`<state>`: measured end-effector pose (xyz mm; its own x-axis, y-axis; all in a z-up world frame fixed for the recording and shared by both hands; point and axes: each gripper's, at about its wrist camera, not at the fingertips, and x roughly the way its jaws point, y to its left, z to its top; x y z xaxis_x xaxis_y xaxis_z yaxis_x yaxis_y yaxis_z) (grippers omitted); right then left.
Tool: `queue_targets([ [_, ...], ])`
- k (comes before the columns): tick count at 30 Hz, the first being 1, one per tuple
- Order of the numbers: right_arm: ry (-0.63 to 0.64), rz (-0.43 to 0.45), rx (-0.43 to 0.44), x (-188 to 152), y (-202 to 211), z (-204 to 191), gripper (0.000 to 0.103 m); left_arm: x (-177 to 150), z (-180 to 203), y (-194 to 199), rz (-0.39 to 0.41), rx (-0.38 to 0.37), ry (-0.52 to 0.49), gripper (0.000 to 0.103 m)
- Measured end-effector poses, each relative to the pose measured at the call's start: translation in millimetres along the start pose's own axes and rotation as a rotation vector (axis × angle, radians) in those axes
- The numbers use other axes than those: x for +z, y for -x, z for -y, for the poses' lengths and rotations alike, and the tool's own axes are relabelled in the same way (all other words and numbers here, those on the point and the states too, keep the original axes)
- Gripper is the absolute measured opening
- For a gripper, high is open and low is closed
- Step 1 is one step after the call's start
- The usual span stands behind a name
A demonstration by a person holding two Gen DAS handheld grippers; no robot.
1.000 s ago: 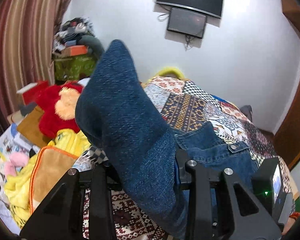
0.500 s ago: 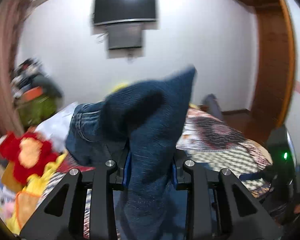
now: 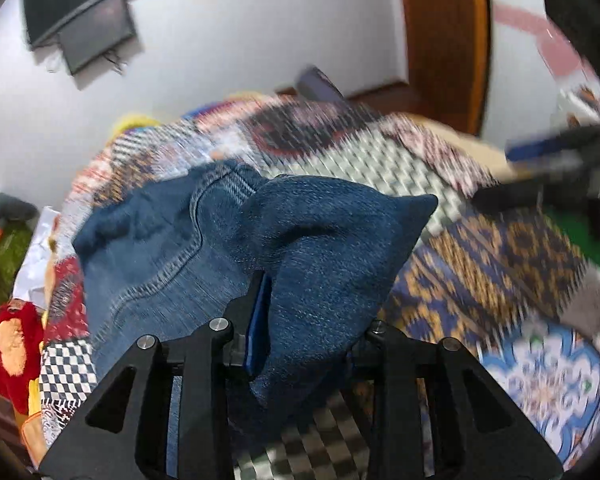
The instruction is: Fold large clothes
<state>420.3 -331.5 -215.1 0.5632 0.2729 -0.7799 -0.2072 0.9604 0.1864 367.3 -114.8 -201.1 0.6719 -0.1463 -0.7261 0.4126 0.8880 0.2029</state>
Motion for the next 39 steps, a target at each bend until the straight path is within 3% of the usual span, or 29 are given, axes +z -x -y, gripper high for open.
queue_targets([
  [4, -0.008, 0.027, 0.009, -1, 10, -2, 0.098, -17, 10, -6, -0.054, 0.018, -0.039, 0.033],
  [6, -0.001, 0.038, 0.020, 0, 17, -7, 0.098, -20, 14, -5, -0.060, 0.015, -0.038, 0.044],
  [8, 0.012, 0.046, 0.030, 1, 21, -14, 0.098, -24, 14, 2, -0.063, -0.047, -0.011, 0.069],
  [10, 0.037, 0.051, 0.038, 3, 26, -24, 0.098, -27, 13, 14, -0.057, -0.117, 0.029, 0.085],
  [12, 0.063, 0.059, 0.047, 4, 29, -34, 0.098, -33, 11, 29, -0.049, -0.128, 0.050, 0.086],
  [15, 0.097, 0.065, 0.068, 6, 29, -53, 0.098, -41, -1, 47, -0.038, -0.082, 0.077, 0.086],
  [21, 0.145, 0.049, 0.128, 10, 16, -88, 0.099, -58, -63, 79, 0.003, 0.040, 0.209, 0.094],
  [26, 0.180, 0.006, 0.187, 14, -9, -116, 0.099, -73, -123, 76, -0.008, 0.152, 0.344, 0.096],
  [29, 0.199, -0.046, 0.205, 18, -35, -130, 0.099, -85, -152, 63, -0.039, 0.139, 0.447, 0.096],
  [33, 0.207, -0.138, 0.188, 22, -74, -134, 0.099, -107, -175, 28, -0.139, 0.067, 0.586, 0.097],
  [35, 0.196, -0.182, 0.150, 23, -93, -125, 0.099, -120, -178, 23, -0.128, 0.029, 0.654, 0.101],
  [39, 0.144, -0.189, 0.085, 24, -106, -94, 0.098, -132, -172, 26, -0.104, 0.025, 0.645, 0.103],
])
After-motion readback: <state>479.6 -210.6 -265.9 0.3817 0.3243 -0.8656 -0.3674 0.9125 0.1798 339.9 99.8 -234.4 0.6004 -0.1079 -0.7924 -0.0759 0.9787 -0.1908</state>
